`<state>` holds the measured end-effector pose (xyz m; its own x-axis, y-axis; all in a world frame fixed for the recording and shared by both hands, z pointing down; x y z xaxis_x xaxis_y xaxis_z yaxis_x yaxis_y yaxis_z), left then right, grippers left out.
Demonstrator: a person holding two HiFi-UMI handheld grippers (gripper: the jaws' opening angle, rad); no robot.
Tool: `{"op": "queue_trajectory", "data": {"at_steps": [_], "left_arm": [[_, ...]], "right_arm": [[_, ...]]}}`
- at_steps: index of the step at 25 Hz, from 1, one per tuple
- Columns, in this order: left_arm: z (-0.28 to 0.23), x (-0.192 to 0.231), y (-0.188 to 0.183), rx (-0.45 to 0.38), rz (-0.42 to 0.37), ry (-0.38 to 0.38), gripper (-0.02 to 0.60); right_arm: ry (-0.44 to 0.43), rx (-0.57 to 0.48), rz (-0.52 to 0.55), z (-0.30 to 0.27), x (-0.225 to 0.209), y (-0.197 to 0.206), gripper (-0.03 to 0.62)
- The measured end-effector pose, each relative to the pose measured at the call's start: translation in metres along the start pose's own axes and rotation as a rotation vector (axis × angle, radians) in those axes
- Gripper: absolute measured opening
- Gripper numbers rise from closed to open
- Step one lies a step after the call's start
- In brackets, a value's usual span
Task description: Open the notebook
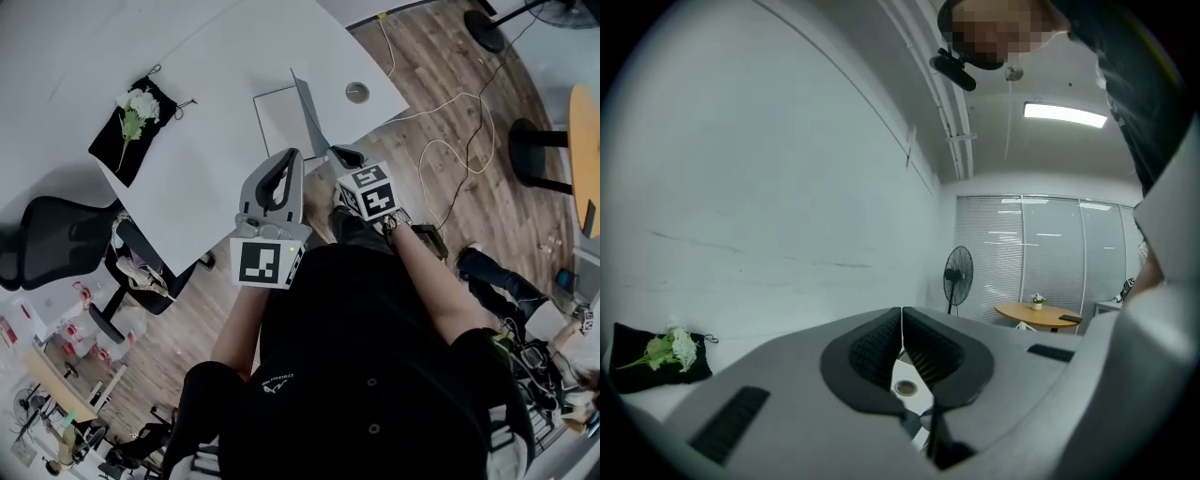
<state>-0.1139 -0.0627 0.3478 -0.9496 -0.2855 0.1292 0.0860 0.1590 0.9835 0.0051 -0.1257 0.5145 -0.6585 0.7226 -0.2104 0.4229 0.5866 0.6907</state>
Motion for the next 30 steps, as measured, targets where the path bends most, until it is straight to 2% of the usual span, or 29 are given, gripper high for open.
{"op": "queue_trajectory", "data": {"at_steps": [4, 8, 11, 17, 22, 26, 30], "left_arm": [[-0.006, -0.003, 0.001, 0.007, 0.0, 0.026, 0.008], [-0.011, -0.005, 0.0, -0.008, 0.035, 0.044, 0.008], [-0.014, -0.004, 0.004, 0.016, -0.001, 0.059, 0.008], [-0.02, -0.005, 0.002, 0.014, 0.028, 0.083, 0.008], [-0.024, -0.004, 0.007, 0.038, 0.002, 0.106, 0.008], [-0.029, -0.007, 0.007, 0.029, 0.024, 0.121, 0.008], [-0.033, -0.01, 0.007, 0.034, 0.003, 0.139, 0.008]], "right_arm": [[0.019, -0.003, -0.021, 0.002, -0.006, 0.002, 0.012], [0.035, -0.001, -0.042, 0.003, -0.011, 0.004, 0.012], [0.054, 0.005, -0.054, 0.003, -0.016, 0.006, 0.012], [0.084, 0.009, -0.11, 0.005, -0.026, 0.012, 0.012], [0.119, 0.012, -0.136, 0.008, -0.034, 0.017, 0.012], [0.142, 0.006, -0.166, 0.012, -0.041, 0.021, 0.012], [0.158, 0.003, -0.182, 0.015, -0.047, 0.022, 0.012]]}}
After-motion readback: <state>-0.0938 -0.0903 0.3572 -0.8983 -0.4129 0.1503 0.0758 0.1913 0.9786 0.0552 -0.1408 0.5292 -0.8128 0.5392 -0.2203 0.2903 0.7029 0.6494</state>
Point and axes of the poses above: the fingertips, and each gripper's own axes: z backward along the fingers, x to its left, y out of its underside, the point moved 6 cm from there along z, backward along the fingers, and after that the axes turned 1 degree about x, right-handed, at the moved point
